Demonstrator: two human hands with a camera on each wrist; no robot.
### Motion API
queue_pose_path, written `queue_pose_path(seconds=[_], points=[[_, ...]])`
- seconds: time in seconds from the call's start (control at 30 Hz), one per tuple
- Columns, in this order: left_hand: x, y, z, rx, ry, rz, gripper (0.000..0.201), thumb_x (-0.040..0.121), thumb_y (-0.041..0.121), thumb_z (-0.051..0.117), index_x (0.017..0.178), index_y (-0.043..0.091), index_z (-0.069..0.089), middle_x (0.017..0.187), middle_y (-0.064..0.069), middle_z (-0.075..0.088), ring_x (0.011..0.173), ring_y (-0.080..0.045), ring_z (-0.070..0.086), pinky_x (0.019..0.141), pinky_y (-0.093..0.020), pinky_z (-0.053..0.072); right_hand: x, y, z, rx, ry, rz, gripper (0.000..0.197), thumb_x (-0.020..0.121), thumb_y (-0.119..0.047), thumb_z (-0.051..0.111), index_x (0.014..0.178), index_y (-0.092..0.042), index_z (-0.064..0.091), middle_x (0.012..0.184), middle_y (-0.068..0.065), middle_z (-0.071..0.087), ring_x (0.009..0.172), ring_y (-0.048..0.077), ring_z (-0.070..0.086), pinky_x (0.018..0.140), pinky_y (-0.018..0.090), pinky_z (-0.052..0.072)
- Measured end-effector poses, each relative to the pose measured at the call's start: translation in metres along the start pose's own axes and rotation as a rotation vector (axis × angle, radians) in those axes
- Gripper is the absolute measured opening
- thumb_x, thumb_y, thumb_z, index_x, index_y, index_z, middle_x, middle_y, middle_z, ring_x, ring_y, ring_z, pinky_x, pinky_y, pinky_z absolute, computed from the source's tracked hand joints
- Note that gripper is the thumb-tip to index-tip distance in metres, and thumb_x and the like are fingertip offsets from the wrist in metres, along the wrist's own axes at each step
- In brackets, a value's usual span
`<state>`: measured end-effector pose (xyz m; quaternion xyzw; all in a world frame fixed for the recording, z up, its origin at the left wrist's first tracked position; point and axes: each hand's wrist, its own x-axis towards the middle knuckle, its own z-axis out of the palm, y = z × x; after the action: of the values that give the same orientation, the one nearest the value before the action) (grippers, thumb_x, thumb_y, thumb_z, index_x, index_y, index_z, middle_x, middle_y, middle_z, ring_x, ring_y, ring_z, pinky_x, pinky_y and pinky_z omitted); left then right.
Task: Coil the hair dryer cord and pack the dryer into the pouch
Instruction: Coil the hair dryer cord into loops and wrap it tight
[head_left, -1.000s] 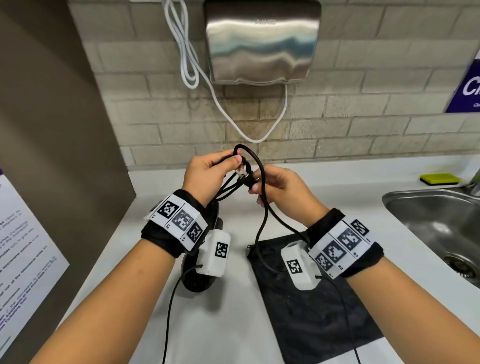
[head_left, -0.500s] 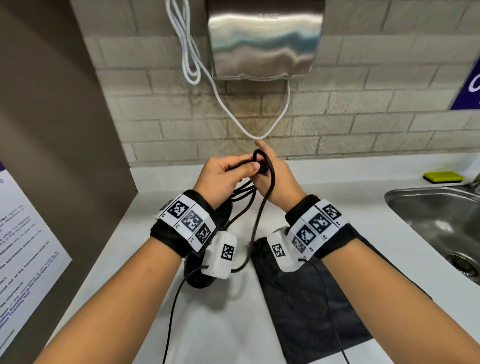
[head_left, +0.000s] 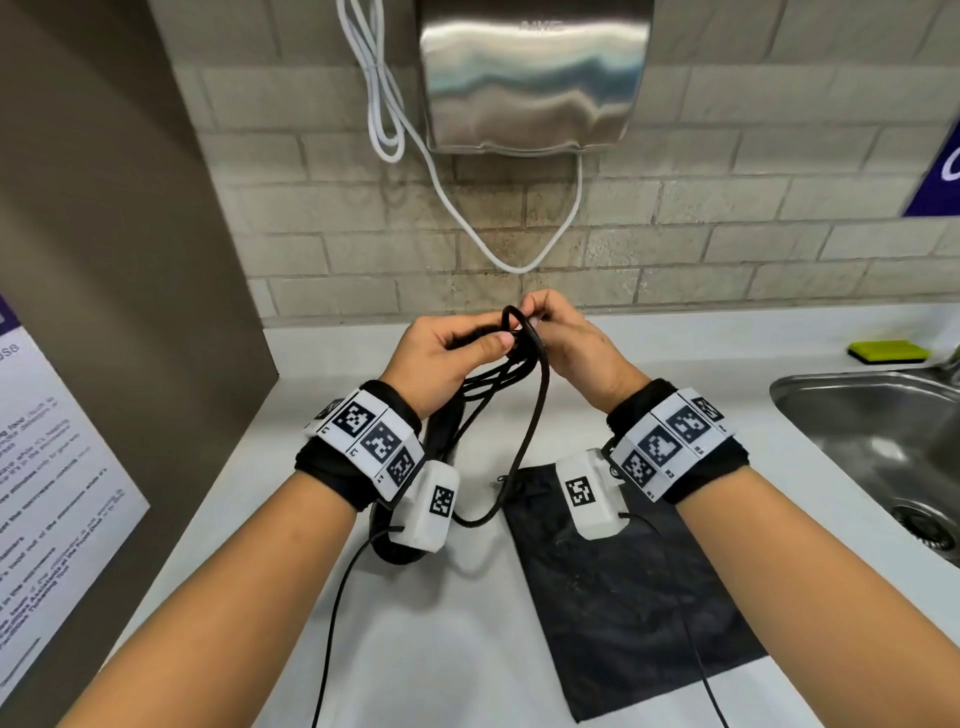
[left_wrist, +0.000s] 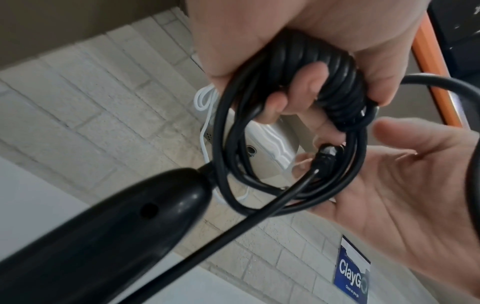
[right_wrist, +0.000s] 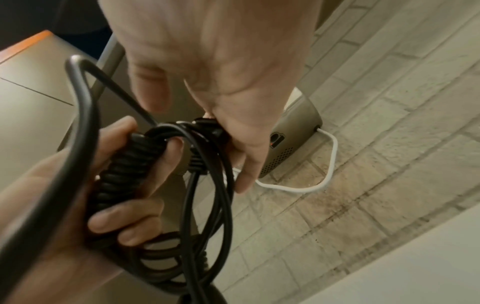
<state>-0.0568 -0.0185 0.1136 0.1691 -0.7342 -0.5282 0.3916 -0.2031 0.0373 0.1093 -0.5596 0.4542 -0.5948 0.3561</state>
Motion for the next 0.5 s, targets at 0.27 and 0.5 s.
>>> queue_pose_path(seconds=[0.27, 0.5], points=[[-0.007, 0.009, 0.004, -0.038, 0.020, -0.040, 0.038, 0.087, -0.010, 0.050, 0.125, -0.011, 0.046, 0.048, 0.019, 0.060, 0.043, 0.013, 0.049, 0.048, 0.002, 0.035, 0.009, 0.040, -0.049, -0.364, 0.563, 0.013, 0.021, 0.098, -0.009, 0.035, 0.084, -0.023, 0.043, 0.081, 0.003, 0.051, 0.074, 0.018, 0.055, 0.061, 0.022, 0.049], [-0.001, 0.003, -0.021, -0.102, 0.263, -0.118, 0.023, 0.091, 0.008, 0.052, 0.110, 0.016, 0.062, 0.058, 0.014, 0.066, 0.036, 0.001, 0.031, 0.038, -0.011, 0.020, -0.038, 0.089, -0.123, -1.033, 0.477, 0.714, 0.033, 0.096, -0.003, 0.033, 0.125, 0.004, 0.049, 0.132, 0.021, 0.048, 0.121, 0.033, 0.048, 0.102, 0.034, 0.037]])
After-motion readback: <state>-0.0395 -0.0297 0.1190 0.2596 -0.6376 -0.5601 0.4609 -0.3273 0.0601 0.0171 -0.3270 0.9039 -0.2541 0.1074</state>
